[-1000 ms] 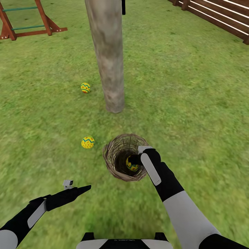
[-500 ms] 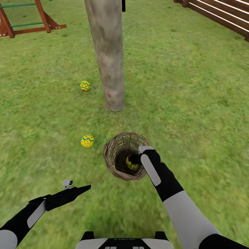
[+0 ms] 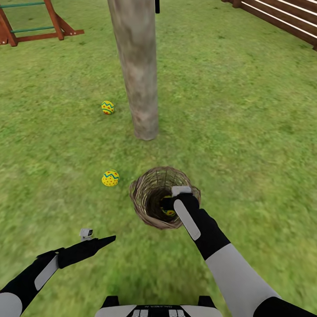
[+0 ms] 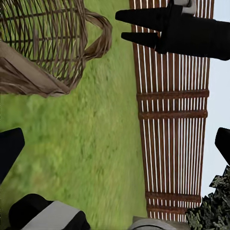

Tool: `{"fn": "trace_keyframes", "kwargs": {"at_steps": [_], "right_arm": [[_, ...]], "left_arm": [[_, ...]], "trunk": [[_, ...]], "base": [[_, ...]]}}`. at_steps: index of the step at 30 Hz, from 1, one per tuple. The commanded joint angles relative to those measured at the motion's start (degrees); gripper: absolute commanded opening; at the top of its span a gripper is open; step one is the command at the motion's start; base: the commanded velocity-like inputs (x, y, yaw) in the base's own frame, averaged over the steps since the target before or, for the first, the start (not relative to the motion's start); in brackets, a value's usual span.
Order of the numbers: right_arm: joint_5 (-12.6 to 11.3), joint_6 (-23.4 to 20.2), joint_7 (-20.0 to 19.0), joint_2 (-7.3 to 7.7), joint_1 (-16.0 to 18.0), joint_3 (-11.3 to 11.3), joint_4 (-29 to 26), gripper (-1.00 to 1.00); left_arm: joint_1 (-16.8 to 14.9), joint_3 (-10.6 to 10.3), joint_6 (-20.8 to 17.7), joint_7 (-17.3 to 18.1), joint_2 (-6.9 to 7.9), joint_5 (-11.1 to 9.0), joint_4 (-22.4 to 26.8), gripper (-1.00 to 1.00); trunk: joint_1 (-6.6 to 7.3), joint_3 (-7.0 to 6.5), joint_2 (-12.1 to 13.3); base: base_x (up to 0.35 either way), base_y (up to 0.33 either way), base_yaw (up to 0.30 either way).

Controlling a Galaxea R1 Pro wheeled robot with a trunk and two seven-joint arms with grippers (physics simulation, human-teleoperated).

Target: Take the three Easter eggs out of the wicker basket on the lawn in the garden, then place them on the lawn next to a single tree (choose any tree) so that all three eggs are next to the same tree and none are left in the basket.

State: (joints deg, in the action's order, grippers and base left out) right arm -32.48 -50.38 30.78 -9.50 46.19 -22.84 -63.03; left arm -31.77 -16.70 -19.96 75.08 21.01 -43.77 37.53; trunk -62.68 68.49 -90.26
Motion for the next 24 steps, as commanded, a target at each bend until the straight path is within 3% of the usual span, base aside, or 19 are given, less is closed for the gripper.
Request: {"fn": "trace_keyframes", "kwargs": {"at_steps": [1, 14, 24], "right_arm": [[-0.57, -0.08, 0.6, 0.01, 0.04, -0.09, -0.02, 1.0], [-0.57, -0.06, 0.6, 0.14, 0.04, -0.11, -0.01, 1.0], [-0.57, -0.06, 0.6, 0.03, 0.04, -0.29, -0.17, 1.0]], "left_arm": [[-0.04, -0.35, -0.6, 0.07, 0.08, -0.56, 0.0, 1.0], [-0.04, -0.35, -0.6, -0.02, 0.08, -0.53, 0.0, 1.0], [-0.04, -0.28, -0.66, -0.09, 0.22, -0.7, 0.0, 1.0]], "trunk": [[-0.22, 0.21, -0.43], [-3.08, 2.55, -5.65], [-3.08, 2.55, -5.65]], "base": [[0.0, 0.0, 0.0], [0.0, 0.0, 0.0], [0.058, 0.022, 0.0]]}}
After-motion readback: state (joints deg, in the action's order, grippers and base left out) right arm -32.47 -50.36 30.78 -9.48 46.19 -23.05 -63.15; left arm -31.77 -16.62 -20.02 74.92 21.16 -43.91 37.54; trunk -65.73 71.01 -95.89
